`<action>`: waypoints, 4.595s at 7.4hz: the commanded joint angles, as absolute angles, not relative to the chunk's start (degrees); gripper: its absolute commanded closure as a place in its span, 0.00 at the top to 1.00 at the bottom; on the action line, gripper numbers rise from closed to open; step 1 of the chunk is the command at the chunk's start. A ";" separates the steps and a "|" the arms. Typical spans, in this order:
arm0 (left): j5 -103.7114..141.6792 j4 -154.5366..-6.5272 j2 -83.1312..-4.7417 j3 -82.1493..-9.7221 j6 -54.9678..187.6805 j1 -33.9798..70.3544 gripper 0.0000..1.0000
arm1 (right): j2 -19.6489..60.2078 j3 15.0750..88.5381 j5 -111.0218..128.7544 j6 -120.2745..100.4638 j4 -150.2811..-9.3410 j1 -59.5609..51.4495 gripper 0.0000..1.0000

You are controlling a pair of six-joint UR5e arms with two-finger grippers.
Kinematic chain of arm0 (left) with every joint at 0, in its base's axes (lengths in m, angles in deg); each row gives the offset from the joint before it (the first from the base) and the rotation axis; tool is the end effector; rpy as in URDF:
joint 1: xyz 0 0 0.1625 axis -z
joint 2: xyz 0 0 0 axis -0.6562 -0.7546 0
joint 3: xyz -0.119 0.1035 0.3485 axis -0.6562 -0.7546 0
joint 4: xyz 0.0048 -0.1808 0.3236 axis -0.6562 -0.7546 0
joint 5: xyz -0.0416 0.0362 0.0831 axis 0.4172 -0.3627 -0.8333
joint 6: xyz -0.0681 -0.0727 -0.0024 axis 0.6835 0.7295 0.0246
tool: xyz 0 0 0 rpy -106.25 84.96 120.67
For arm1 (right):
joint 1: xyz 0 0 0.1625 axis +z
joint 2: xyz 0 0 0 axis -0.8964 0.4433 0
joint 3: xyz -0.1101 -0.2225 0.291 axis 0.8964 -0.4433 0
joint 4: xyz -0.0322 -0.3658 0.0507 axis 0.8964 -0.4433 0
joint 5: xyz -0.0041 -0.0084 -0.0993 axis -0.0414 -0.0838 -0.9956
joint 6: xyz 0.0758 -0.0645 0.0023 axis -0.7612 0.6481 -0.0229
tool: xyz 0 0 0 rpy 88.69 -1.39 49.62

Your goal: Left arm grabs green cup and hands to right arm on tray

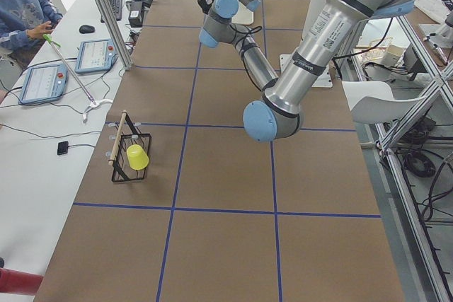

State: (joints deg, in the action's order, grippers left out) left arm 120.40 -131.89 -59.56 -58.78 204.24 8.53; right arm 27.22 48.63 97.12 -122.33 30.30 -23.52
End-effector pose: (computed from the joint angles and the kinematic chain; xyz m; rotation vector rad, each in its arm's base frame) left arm 0.2350 -0.3974 0.0838 -0.5538 2.0689 -0.5332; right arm -0.2557 -0.3430 0.3211 -0.1492 -2.3196 0.2553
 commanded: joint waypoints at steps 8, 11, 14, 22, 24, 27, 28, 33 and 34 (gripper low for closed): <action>120.94 -121.24 -60.02 -58.76 199.63 10.94 1.00 | 44.04 38.00 144.52 -90.35 -6.73 15.94 0.00; 120.76 -120.09 -60.64 -58.77 199.55 10.85 1.00 | 49.34 38.09 130.56 -82.93 -9.03 15.33 0.00; 120.67 -120.08 -60.82 -58.41 199.63 10.76 1.00 | 50.84 40.35 116.98 -47.90 -25.76 12.87 0.00; 120.76 -119.73 -60.99 -56.84 199.37 10.41 1.00 | 55.06 61.47 119.35 -31.64 -60.89 -3.48 0.00; 121.02 -116.07 -61.34 -57.35 196.92 10.41 1.00 | 55.06 61.56 119.35 -31.64 -60.98 -3.83 0.58; 121.98 -106.09 -62.22 -58.32 191.68 10.67 1.00 | 55.24 63.74 120.31 -31.64 -60.98 -0.96 1.00; 125.04 -96.19 -61.70 -59.72 179.72 11.28 1.00 | 55.24 64.71 121.27 -31.55 -60.98 2.20 1.00; 124.63 -70.09 -43.99 -65.97 120.17 22.60 1.00 | 54.19 66.47 121.20 -19.65 -65.77 15.82 1.00; 121.24 -61.81 -42.12 -66.23 102.69 24.45 1.00 | 52.44 66.48 120.93 -13.33 -71.21 18.46 1.00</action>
State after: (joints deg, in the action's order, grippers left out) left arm 123.99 -69.49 -45.87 -65.90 123.32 21.58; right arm 54.07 66.41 121.25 -20.45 -65.59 14.96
